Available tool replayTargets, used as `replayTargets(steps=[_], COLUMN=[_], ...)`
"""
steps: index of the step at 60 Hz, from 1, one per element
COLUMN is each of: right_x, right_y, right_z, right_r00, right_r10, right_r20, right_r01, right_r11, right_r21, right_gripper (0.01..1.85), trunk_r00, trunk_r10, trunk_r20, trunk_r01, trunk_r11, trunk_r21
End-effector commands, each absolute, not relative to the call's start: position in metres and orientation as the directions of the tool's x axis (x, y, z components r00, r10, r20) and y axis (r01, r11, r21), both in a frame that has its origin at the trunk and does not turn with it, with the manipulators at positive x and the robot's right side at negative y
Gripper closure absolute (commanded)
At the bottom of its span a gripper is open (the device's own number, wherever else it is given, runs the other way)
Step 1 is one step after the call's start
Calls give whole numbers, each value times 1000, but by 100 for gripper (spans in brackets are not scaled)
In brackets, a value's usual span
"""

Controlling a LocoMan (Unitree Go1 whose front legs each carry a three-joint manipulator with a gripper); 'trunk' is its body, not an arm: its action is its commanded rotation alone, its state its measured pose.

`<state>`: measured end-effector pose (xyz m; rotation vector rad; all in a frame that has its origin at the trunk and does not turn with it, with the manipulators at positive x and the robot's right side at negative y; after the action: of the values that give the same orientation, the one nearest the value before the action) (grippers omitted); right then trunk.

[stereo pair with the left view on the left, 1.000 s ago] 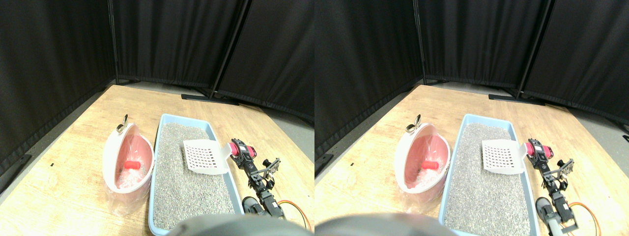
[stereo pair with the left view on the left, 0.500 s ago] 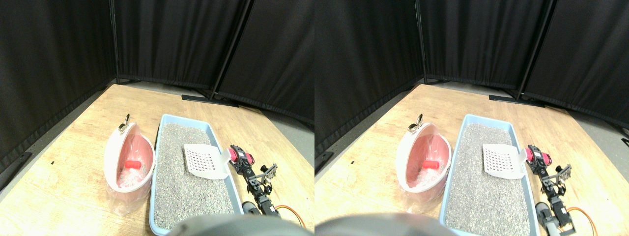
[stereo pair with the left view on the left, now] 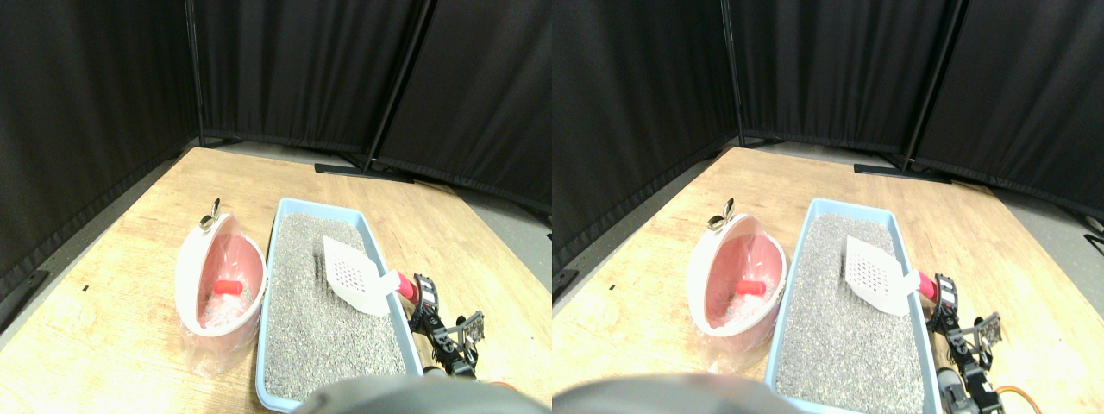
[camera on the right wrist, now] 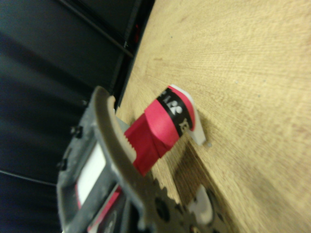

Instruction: Scoop (unimanual)

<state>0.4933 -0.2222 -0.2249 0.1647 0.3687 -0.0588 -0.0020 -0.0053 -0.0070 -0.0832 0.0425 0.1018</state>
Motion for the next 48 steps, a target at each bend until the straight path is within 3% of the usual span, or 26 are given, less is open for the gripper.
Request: replayTargets(steps=[1, 12, 24, 26, 32, 34, 41, 42, 45, 48], right_x=[502, 494, 480, 477, 473, 471, 466, 465, 463, 461], right_y=[-214, -213, -213, -213, -215, -215, -216, -217, -217, -218], right_z=[-200, -184, -167, -163, -158, -156, -153, -152, -150, -149], right_r00=[951, 957, 978, 985, 992, 995, 996, 995, 996, 993], right_r10=[34, 53, 47, 48, 56, 66, 81, 96, 89, 115], right_r20=[-308, -285, -202, -165, -116, -77, -33, -4, -18, 14], right_r01=[31, 22, -1, -10, -30, -49, -73, -93, -84, -116], right_r11=[979, 967, 975, 974, 977, 978, 975, 975, 977, 978], right_r21=[202, 253, 222, 225, 209, 205, 211, 203, 195, 173], right_gripper=[49, 44, 66, 85, 112, 130, 157, 175, 181, 181], trunk_r00=[992, 994, 996, 996, 997, 997, 998, 999, 999, 998], trunk_r10=[113, 96, 70, 70, 52, 52, 34, 20, 12, 5], trunk_r20=[-53, -55, -54, -54, -52, -52, -51, -51, -53, -55], trunk_r01=[-117, -100, -74, -74, -55, -55, -37, -22, -15, -8], trunk_r11=[989, 992, 995, 995, 997, 997, 998, 998, 999, 999], trunk_r21=[-93, -81, -69, -69, -62, -62, -56, -51, -48, -45])
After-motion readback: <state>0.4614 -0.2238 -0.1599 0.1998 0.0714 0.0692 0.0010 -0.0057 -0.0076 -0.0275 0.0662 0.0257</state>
